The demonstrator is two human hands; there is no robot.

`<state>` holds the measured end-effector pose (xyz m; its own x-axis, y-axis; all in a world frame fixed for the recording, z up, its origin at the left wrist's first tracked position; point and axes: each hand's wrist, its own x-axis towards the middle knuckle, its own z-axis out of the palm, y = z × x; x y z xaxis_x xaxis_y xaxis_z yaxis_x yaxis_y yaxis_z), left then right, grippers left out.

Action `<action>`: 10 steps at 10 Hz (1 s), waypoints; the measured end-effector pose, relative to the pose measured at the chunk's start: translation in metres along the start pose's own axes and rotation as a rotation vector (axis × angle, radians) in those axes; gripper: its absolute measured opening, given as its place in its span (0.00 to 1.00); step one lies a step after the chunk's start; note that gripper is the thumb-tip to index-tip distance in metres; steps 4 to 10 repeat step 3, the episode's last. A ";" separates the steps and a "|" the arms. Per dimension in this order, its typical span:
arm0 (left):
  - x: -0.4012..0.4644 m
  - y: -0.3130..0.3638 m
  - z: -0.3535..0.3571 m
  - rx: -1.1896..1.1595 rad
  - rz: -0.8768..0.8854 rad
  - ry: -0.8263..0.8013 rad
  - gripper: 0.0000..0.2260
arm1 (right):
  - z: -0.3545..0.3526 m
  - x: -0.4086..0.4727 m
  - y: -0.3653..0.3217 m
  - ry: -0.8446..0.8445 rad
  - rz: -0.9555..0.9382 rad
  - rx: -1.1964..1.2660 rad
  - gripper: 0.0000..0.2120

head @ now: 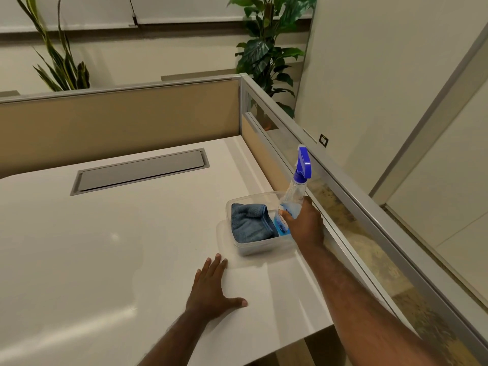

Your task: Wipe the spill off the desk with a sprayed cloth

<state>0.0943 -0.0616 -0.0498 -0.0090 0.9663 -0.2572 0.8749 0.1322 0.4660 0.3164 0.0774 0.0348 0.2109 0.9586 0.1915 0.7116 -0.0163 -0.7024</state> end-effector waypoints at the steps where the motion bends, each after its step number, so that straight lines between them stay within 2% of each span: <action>1: -0.003 0.004 -0.003 -0.001 -0.010 -0.016 0.58 | -0.010 -0.007 -0.003 0.014 0.002 0.017 0.30; 2: -0.002 0.012 -0.012 0.055 -0.033 -0.080 0.56 | -0.022 -0.037 -0.013 0.219 0.009 0.001 0.31; 3: -0.002 0.013 -0.019 0.062 -0.036 -0.110 0.53 | -0.021 -0.060 -0.022 0.295 -0.094 0.030 0.28; 10: -0.002 0.013 -0.019 0.062 -0.036 -0.110 0.53 | -0.021 -0.060 -0.022 0.295 -0.094 0.030 0.28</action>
